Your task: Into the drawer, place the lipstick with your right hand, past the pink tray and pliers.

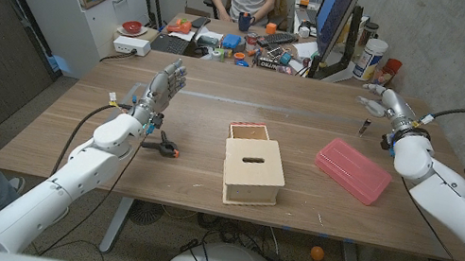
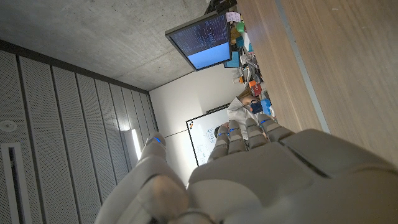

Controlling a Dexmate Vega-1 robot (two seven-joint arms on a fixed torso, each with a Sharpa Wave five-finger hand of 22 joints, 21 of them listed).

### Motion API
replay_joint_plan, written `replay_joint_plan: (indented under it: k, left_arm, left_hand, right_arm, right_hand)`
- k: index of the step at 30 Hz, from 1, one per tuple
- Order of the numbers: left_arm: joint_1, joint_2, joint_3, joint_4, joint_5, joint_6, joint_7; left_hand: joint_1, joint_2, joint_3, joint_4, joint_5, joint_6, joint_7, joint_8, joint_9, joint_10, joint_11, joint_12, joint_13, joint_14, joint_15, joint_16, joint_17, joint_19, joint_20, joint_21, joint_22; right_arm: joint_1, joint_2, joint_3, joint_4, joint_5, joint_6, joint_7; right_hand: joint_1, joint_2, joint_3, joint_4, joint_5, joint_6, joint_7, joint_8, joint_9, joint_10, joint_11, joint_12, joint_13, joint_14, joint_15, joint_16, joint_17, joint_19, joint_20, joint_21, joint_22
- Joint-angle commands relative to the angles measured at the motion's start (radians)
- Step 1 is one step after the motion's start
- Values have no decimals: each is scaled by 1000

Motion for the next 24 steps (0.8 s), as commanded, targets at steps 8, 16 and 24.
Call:
replay_joint_plan:
  k: [8, 16, 24]
  left_arm:
    - [19, 2, 2, -8, -4, 14, 15]
    - [47, 9, -9, -26, -8, 17, 33]
    - [60, 13, -17, -34, -9, 15, 44]
  left_hand:
    - [9, 7, 4, -5, 3, 7, 3, 5, 4, 7, 5, -7, -2, 3, 4, 6, 2, -2, 16, 6, 6]
    - [8, 8, 3, -5, 2, 7, 2, 4, 4, 8, 7, -8, -5, 2, 3, 5, 2, -6, 22, 5, 6]
    - [8, 8, 3, -5, 2, 10, 1, 3, 4, 9, 4, -10, -8, 3, 3, 5, 2, -7, 25, 6, 6]
  right_arm:
    - [121, -34, -117, 23, -194, -182, 154]
    - [176, -33, -150, 53, -254, -223, 228]
    - [204, -16, -177, 88, -281, -247, 280]
  right_hand:
    - [55, -24, 1, -8, 8, 29, -19, 7, 5, 22, -13, 9, 6, 10, -4, 0, -1, 10, 4, 6, 3]
    - [68, -35, -1, -8, 10, 29, -23, 4, 6, 23, -12, 8, 7, 8, -3, -2, -1, 13, 5, 6, 3]
    - [85, -43, -4, -3, 12, 29, -20, 1, 6, 29, -11, 9, 8, 22, -6, 3, 0, 23, 4, 9, 3]
